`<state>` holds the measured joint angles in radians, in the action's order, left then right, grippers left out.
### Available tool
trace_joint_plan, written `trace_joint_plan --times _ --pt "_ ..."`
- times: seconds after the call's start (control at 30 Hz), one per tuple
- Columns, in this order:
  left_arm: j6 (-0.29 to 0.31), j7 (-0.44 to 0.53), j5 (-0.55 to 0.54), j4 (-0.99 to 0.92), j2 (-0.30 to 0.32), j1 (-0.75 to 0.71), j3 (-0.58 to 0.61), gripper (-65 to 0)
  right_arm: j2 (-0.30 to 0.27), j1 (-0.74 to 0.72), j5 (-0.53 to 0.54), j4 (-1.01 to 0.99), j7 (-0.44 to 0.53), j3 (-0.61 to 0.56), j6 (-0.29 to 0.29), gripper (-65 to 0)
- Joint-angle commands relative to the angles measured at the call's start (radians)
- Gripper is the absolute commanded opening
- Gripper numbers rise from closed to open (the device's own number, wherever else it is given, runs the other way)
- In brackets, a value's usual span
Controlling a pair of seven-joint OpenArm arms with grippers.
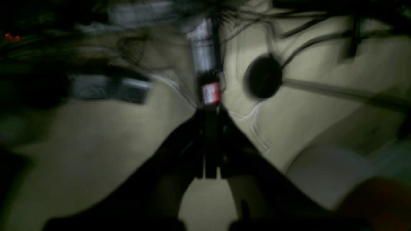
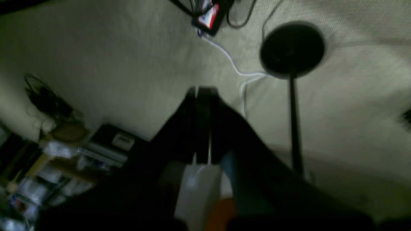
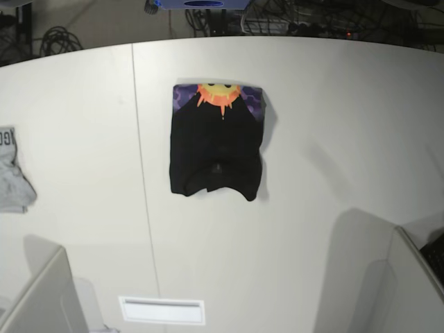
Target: Fold the T-shirt properly
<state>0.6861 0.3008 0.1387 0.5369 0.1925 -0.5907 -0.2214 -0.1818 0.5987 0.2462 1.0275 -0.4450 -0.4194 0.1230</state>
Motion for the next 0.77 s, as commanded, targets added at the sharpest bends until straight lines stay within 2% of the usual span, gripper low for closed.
trace_joint_plan --times 0.0,0.07,0.17,0.23,0.3,0.37,0.4,0.53,0.73 --pt "0.008 0.048 0.003 -0.105 0.020 0.050 0.017 -65.0 0.026 -0.016 0.005 -0.095 0.054 -0.005 0.008 -65.0" --pt "0.008 0.113 0.040 -0.324 0.022 0.176 0.070 -65.0 0.074 -0.085 0.005 -0.324 0.191 -0.008 0.008 -65.0" --pt "-0.012 0.180 0.124 -0.525 0.023 0.318 0.188 -65.0 0.161 -0.219 0.003 -0.717 0.496 -0.005 0.008 -65.0" --pt "-0.082 0.180 0.149 -0.512 0.015 0.340 0.230 -65.0 0.202 -0.277 0.005 -0.906 0.684 -0.005 0.008 -65.0" --pt "-0.182 0.179 0.157 -0.492 0.015 0.341 0.259 -65.0 0.224 -0.294 0.002 -0.984 0.808 -0.012 0.008 -65.0" --pt "-0.257 0.153 0.163 -0.484 0.009 0.343 0.276 -65.0 0.216 -0.294 0.000 -0.965 0.829 -0.012 0.008 -65.0" --pt "-0.276 0.140 0.163 -0.482 0.000 0.343 0.290 -65.0 0.202 -0.296 0.000 -0.947 0.820 -0.012 0.008 -65.0" --pt "-0.285 0.133 0.152 -0.482 -0.015 0.344 0.288 -65.0 0.178 -0.299 0.000 -0.884 0.783 -0.012 0.008 -65.0" --pt "-0.286 0.125 0.152 -0.492 -0.101 0.337 0.288 -65.0 0.129 -0.300 0.000 -0.873 0.782 -0.014 0.008 -65.0"
